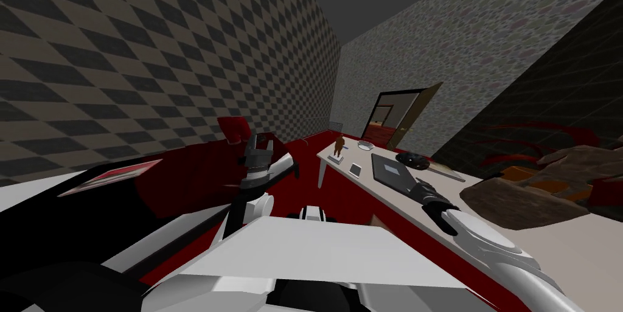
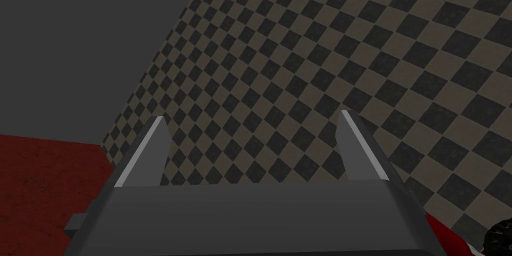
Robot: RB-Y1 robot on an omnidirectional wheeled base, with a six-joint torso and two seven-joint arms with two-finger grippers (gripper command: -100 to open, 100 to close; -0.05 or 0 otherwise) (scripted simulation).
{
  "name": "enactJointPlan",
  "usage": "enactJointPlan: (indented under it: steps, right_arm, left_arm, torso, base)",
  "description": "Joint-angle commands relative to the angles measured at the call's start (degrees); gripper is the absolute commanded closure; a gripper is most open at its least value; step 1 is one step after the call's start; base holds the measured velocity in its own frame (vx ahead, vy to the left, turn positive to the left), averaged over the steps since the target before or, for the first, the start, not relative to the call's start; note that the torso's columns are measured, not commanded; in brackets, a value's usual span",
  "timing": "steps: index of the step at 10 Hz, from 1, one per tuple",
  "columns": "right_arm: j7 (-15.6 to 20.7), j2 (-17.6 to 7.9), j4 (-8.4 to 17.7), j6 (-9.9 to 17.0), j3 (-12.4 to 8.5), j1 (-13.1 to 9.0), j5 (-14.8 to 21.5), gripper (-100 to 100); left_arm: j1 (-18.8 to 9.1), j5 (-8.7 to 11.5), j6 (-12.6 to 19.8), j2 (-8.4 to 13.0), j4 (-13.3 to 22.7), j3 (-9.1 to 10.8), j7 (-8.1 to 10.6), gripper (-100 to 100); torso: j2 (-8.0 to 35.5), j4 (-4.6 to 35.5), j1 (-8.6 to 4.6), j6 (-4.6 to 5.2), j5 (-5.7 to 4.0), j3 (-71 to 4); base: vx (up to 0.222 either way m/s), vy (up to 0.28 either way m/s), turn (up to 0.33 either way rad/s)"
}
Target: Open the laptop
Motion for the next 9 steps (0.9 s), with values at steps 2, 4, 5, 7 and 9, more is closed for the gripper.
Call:
enactJointPlan:
  steps: [2, 4, 5, 7, 9]
  right_arm:
    - [-5.7, 0.3, 0.4, 1.4, 0.7, 1.2, 0.2, -100]
    - [-7.9, -2.2, -0.3, 4.3, 3.1, 3.6, 2.5, -100]
    - [-8.9, -2.2, -0.3, 5.7, 3.2, 4.8, 2.5, -100]
    - [-11.9, -2.2, -0.3, 5.8, 3.2, 5.5, 2.5, -100]
    - [-14.0, -2.2, -0.3, 5.8, 3.2, 5.5, 2.5, -100]
  left_arm:
    - [0.0, 0.0, 0.0, 0.0, 0.0, 0.0, 0.0, 0]
    - [0.0, 0.0, 0.0, 0.0, 0.0, 0.0, 0.0, 0]
    - [0.0, 0.0, 0.0, 0.0, 0.0, 0.0, 0.0, 0]
    - [0.0, 0.0, 0.0, 0.0, 0.0, 0.0, 0.0, 0]
    - [0.0, 0.0, 0.0, 0.0, 0.0, 0.0, 0.0, 0]
  torso:
    - [0.2, 0.0, -0.11, 0.12, -0.11, 0.1]
    - [0.1, 0.1, -0.23, -0.25, -0.13, 0.1]
    - [0.0, 0.0, -0.18, -0.3, -0.14, 0.0]
    - [0.1, 0.0, -0.28, 0.24, -0.15, 0.0]
    - [0.2, 0.0, -0.42, 0.22, -0.24, 0.2]
  base:
    - [0.004, 0.002, -0.003]
    - [-0.017, 0.005, 0.207]
    - [-0.005, -0.003, 0.053]
    - [0.013, 0.003, 0.009]
    - [0.006, 0.0, -0.012]
